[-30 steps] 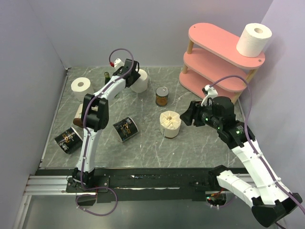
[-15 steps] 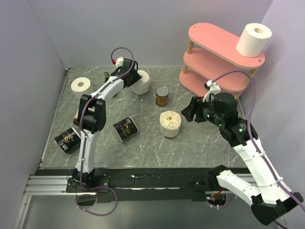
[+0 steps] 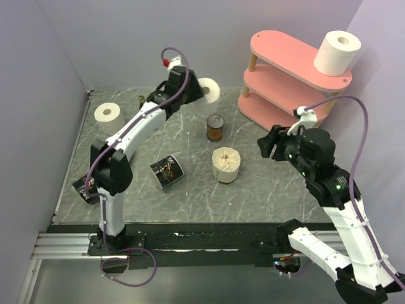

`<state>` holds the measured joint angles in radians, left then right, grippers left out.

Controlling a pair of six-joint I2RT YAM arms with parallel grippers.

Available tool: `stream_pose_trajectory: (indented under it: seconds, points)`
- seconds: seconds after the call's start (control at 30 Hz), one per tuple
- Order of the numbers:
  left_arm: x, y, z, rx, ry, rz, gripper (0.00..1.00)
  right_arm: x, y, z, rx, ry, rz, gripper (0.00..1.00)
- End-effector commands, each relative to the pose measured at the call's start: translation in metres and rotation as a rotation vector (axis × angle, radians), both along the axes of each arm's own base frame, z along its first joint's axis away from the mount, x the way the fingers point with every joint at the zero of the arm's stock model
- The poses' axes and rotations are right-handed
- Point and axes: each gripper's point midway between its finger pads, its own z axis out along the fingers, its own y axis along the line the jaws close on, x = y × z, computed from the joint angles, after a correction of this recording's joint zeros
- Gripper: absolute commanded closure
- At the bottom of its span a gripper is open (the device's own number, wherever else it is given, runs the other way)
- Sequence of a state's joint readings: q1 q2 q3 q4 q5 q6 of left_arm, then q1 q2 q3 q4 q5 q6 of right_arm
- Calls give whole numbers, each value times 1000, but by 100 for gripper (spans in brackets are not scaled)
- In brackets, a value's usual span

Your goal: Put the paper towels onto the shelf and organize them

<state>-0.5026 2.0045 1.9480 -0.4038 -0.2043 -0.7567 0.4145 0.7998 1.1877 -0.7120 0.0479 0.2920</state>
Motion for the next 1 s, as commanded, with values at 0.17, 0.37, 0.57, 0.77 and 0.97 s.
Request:
stream_pose_trajectory:
  seconds: [0.17, 0.37, 0.57, 0.77, 0.97]
  points:
    - [-102, -130, 78, -159, -166, -339, 63, -18, -37, 33, 96, -124, -189, 31]
    - [-128, -190, 41, -138, -111, -430, 62, -26, -47, 33, 96, -123, -230, 31]
    - [-132, -223, -18, -121, -12, -467, 61, -32, -50, 24, 89, -107, -235, 30]
    - [-125, -237, -66, -100, 45, -467, 54, -36, -51, 19, 92, -105, -232, 30]
    - [-120, -242, -89, -58, 66, -479, 38, -33, -49, 9, 79, -69, -228, 30]
